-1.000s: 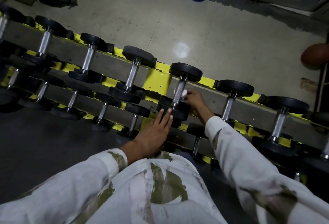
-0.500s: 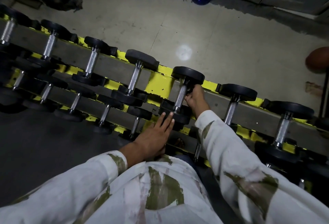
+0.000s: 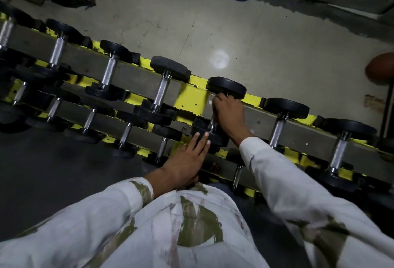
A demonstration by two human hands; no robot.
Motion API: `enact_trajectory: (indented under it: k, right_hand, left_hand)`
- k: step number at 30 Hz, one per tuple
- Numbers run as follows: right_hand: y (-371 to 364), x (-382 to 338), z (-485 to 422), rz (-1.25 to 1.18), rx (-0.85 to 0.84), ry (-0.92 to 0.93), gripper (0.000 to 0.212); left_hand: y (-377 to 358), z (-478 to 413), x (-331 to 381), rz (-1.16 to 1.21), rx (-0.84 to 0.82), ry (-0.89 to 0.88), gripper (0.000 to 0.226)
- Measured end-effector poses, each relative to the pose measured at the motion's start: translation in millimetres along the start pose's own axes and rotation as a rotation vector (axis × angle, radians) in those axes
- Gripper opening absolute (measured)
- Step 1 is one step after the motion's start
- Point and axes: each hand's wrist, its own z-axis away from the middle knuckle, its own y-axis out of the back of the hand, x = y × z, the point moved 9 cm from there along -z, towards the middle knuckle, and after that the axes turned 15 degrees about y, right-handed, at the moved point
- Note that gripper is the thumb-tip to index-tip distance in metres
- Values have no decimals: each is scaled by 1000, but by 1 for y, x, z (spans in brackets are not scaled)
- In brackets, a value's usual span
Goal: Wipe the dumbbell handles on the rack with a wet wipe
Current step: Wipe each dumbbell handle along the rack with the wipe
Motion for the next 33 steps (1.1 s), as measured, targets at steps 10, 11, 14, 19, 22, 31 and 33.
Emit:
enact_trajectory:
  k: [10, 11, 14, 19, 22, 31, 33]
  right_hand:
    - [-27, -42, -5, -125, -376, 388, 22]
    - [-26, -46, -2, -159, -351, 394, 21]
    - [-18, -41, 15, -286, -269, 336, 9]
    - [-40, 5, 58, -522, -169, -88, 10]
    - [-67, 17, 70, -761, -157, -365, 14]
    - [-107, 35, 45, -1824, 341, -1260, 30]
    - [-105, 34, 33, -1994, 372, -1284, 33]
  left_hand:
    - [-3, -1, 1, 4, 7, 13, 114]
    - [-4, -1, 0, 9, 8, 16, 113]
    - [-3, -1, 1, 19, 9, 20, 112]
    - [-5, 0, 2, 33, 4, 35, 117]
    - [-3, 0, 3, 38, 11, 45, 116]
    - [-4, -1, 3, 27, 7, 49, 121]
    - [-4, 0, 3, 30, 9, 46, 122]
